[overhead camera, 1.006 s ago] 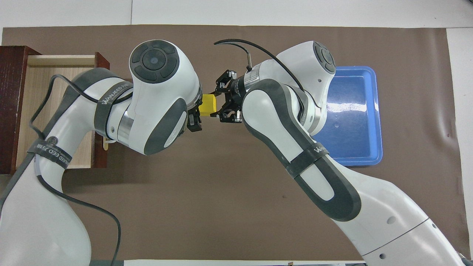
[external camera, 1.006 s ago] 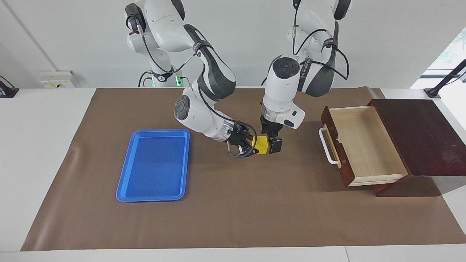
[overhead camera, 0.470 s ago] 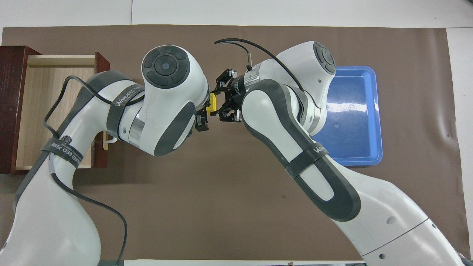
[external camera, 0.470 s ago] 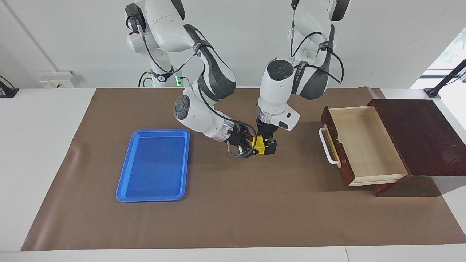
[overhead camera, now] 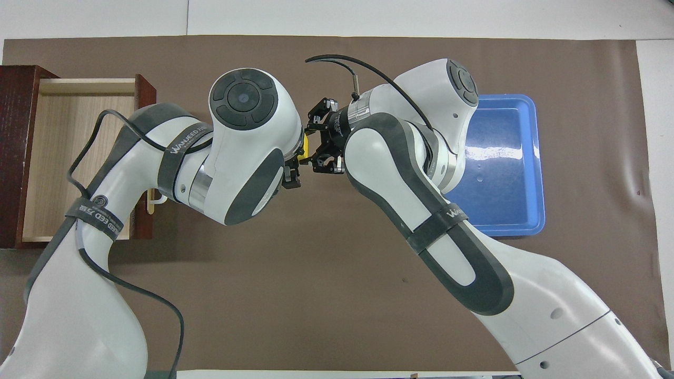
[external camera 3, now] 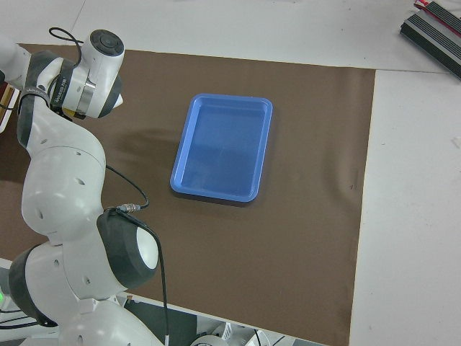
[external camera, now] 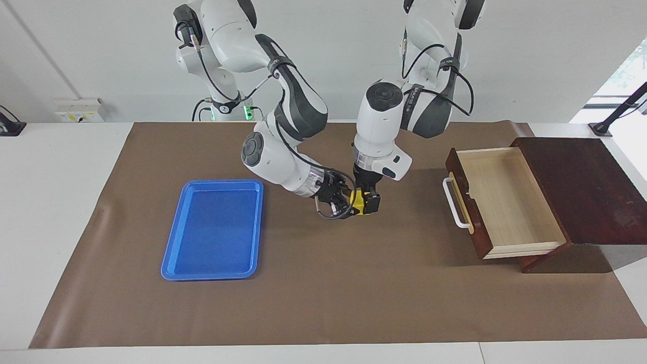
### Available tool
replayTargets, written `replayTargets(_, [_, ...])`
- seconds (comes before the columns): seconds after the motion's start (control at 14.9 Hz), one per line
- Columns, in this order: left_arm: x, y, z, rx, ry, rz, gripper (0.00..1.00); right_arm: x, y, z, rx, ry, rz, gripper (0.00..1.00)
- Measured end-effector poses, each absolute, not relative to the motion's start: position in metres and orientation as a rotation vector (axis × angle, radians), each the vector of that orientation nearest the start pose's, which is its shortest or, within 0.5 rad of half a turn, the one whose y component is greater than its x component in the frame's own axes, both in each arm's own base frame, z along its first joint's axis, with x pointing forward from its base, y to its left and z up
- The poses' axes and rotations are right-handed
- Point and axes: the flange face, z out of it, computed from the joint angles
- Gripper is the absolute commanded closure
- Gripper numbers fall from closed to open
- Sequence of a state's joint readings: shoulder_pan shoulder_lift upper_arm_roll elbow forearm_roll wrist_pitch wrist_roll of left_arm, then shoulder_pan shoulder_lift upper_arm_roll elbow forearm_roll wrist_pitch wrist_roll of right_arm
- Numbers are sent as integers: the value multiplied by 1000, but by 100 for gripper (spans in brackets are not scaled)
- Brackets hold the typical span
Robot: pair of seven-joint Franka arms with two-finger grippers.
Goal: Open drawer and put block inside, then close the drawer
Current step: 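Grasp the cube with the left gripper from the right gripper, then carry the cube into the drawer with the left gripper while the right gripper withdraws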
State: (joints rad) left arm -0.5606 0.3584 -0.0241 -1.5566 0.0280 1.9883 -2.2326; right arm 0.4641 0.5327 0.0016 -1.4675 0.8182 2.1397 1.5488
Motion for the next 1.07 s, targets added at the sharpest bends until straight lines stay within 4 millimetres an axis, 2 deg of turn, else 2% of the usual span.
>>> replayTargets(0.07, [564, -368, 448, 2097, 2241, 54, 98, 631, 353, 396, -1879, 1737, 719, 100])
replayTargets(0.74, [566, -366, 449, 2115, 2222, 76, 100, 630, 355, 395, -1887, 1732, 723, 100])
replayTargets(0.81, [566, -366, 449, 2115, 2221, 76, 100, 630, 355, 395, -1887, 1732, 723, 97])
replayTargets(0.87, [566, -366, 449, 2115, 2221, 76, 100, 629, 355, 395, -1887, 1732, 723, 91])
replayTargets(0.94, [566, -366, 449, 2116, 2221, 76, 100, 629, 355, 395, -1886, 1733, 723, 78])
replayTargets(1.07, [566, -366, 449, 2116, 2220, 76, 100, 630, 355, 395, -1885, 1734, 723, 34])
